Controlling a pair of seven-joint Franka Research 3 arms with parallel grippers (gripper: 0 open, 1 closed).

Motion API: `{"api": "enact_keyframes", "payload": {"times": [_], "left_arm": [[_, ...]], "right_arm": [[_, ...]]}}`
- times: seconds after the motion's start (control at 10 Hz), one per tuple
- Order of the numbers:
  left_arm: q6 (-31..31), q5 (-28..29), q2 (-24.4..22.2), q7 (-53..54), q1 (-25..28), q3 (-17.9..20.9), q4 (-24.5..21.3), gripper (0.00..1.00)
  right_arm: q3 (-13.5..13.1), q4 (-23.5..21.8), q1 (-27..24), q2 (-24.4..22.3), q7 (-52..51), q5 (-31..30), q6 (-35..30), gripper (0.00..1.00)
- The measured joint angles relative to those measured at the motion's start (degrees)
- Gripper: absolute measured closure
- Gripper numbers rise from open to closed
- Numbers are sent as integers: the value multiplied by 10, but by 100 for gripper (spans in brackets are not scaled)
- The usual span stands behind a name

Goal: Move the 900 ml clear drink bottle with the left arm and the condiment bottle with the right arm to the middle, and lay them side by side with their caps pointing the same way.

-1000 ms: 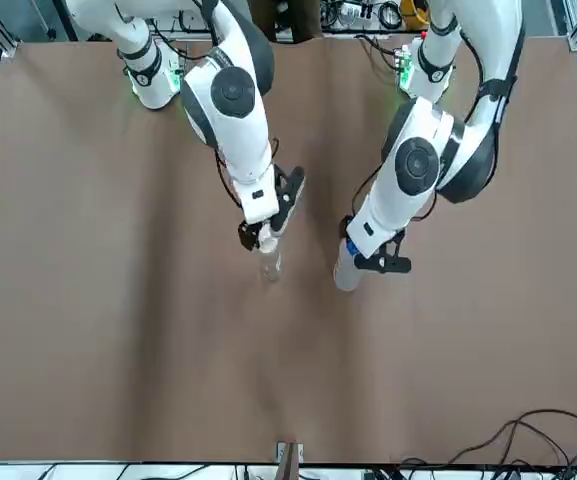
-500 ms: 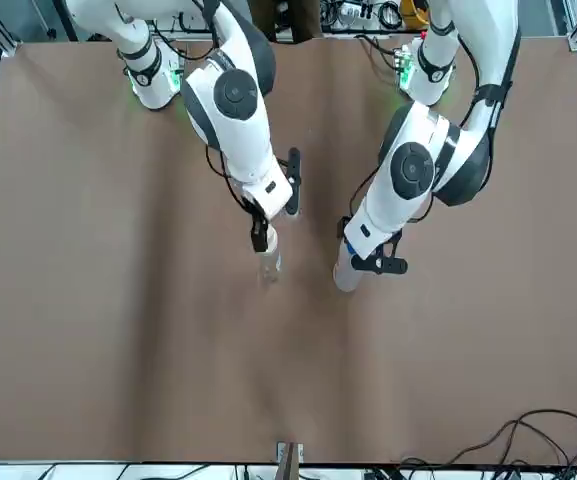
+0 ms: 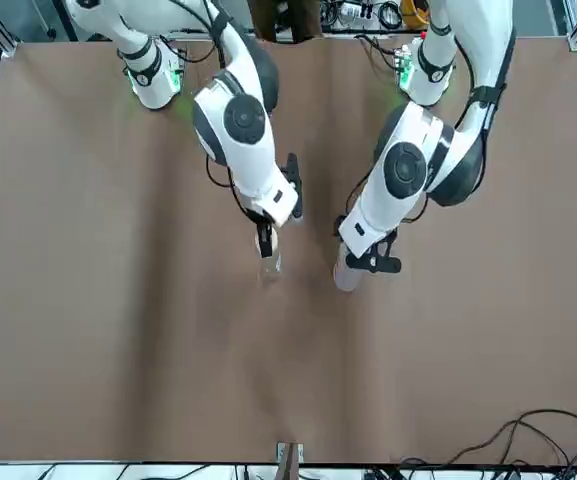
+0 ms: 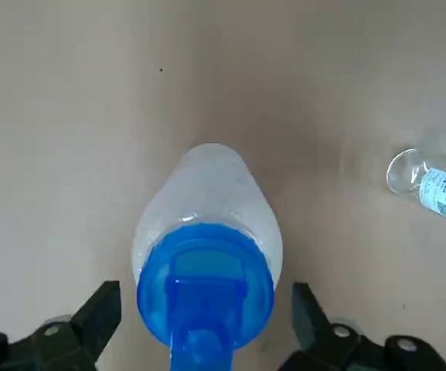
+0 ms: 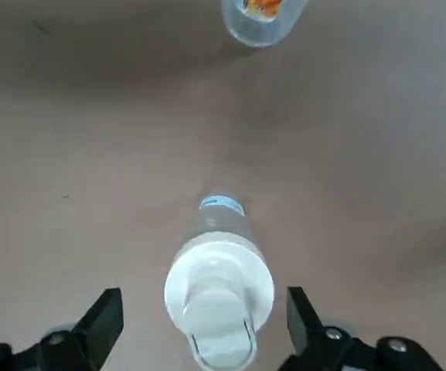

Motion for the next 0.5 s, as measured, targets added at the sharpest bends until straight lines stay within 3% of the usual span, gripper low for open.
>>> {"api": "enact_keyframes", "payload": {"times": [0.5], "left_arm": [[0,0,0,0,0,0,0,6]], "right_arm": [[1,2,1,7,-26,-1,1,17]]}}
